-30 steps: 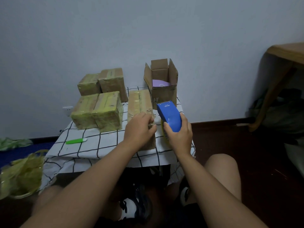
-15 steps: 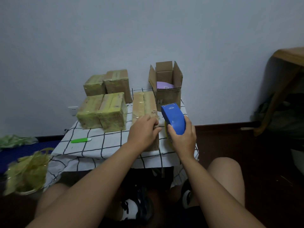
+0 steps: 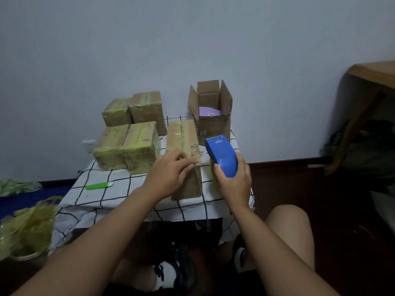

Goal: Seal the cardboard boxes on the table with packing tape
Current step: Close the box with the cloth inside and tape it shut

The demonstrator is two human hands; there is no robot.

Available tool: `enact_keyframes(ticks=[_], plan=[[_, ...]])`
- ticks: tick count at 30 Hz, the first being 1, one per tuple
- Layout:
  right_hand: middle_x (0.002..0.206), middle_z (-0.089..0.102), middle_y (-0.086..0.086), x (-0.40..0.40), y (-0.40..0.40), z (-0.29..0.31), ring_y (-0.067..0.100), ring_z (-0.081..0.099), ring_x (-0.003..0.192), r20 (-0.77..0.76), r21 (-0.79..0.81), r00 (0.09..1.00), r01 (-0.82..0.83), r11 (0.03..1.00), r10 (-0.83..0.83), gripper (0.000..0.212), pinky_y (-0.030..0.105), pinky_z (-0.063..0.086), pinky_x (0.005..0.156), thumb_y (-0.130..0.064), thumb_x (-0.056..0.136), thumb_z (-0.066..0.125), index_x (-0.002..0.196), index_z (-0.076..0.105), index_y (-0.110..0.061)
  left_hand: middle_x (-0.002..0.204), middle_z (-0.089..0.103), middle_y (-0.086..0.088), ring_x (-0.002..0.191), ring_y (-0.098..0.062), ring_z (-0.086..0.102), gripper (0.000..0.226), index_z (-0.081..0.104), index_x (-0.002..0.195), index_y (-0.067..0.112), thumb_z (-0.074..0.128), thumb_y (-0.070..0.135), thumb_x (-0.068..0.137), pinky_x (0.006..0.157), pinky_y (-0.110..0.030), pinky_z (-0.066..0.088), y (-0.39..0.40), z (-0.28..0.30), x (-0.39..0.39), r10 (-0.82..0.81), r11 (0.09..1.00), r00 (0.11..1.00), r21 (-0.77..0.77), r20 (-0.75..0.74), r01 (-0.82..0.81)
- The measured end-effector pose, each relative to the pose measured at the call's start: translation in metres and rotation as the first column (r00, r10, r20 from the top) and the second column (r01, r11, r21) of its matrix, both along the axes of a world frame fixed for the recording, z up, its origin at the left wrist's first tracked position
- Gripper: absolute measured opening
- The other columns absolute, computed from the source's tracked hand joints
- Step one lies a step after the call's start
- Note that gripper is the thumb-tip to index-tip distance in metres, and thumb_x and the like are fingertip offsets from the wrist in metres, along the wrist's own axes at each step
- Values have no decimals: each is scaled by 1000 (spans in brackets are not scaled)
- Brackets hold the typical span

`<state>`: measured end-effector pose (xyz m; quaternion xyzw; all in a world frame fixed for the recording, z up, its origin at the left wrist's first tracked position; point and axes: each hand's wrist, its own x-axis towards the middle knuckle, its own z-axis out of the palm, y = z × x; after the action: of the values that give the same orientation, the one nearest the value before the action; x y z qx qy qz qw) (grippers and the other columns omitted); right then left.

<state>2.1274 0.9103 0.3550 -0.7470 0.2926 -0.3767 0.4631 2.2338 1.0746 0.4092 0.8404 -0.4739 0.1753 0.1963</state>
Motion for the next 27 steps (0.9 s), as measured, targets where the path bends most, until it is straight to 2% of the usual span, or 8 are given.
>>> enact_keyframes(ticks=[3, 5, 7, 10, 15, 24, 27], plan=[[111, 40, -10, 0, 0, -1, 10, 45, 97, 4, 2, 1000, -2, 1000, 2, 70, 28, 42, 79, -38, 86, 73, 147, 41, -29, 87, 63, 3, 84, -20, 56, 51, 72, 96, 19, 35, 54, 94, 70, -37, 45, 1, -3, 8, 24, 999, 999, -42, -47, -26], [110, 40, -10, 0, 0, -1, 10, 44, 96, 5, 7, 1000, -1, 1000, 1, 69, 27, 41, 79, -37, 86, 73, 146, 41, -29, 80, 58, 1, 76, -23, 53, 50, 69, 83, 16, 40, 56, 92, 64, -35, 41, -3, -8, 8, 55, 998, 998, -46, 28, -53], [110, 40, -9, -1, 0, -1, 10, 45, 96, 8, 2, 1000, 2, 1000, -2, 69, 27, 40, 80, -37, 86, 73, 146, 41, -28, 78, 55, -1, 73, -25, 51, 45, 64, 79, 15, 43, 52, 91, 64, -32, 33, -7, -12, 2, 76, 996, 991, -56, 106, -71], [111, 40, -8, -1, 0, -3, 11, 45, 97, 6, -5, 1000, 3, 1000, -3, 70, 29, 41, 80, -37, 86, 74, 146, 41, -27, 80, 52, -1, 74, -25, 49, 36, 60, 79, 16, 53, 49, 90, 66, -31, 29, -8, -16, 1, 75, 997, 985, -43, 154, -70], [111, 41, -8, 0, 0, -3, 12, 46, 97, 12, -15, 1000, 5, 1000, -5, 69, 29, 42, 79, -37, 85, 74, 146, 42, -26, 80, 51, -2, 74, -25, 48, 31, 55, 79, 14, 70, 41, 83, 66, -31, 31, -8, -19, 1, 65, 998, 977, -10, 205, -64], [111, 40, -9, 2, -1, -5, 12, 46, 97, 9, -25, 1000, 11, 1000, -10, 71, 29, 42, 79, -39, 85, 74, 147, 42, -25, 79, 56, -2, 72, -26, 49, 31, 56, 80, 14, 68, 41, 82, 62, -33, 38, -10, -21, 0, 75, 997, 966, -34, 249, -69], [111, 40, -9, 2, -2, -4, 12, 46, 98, 1, -24, 1000, 9, 1000, -9, 70, 30, 42, 79, -40, 85, 74, 147, 41, -26, 84, 57, 0, 79, -24, 51, 32, 60, 82, 15, 66, 46, 83, 67, -31, 33, -10, -19, 1, 62, 998, 974, -32, 217, -57]])
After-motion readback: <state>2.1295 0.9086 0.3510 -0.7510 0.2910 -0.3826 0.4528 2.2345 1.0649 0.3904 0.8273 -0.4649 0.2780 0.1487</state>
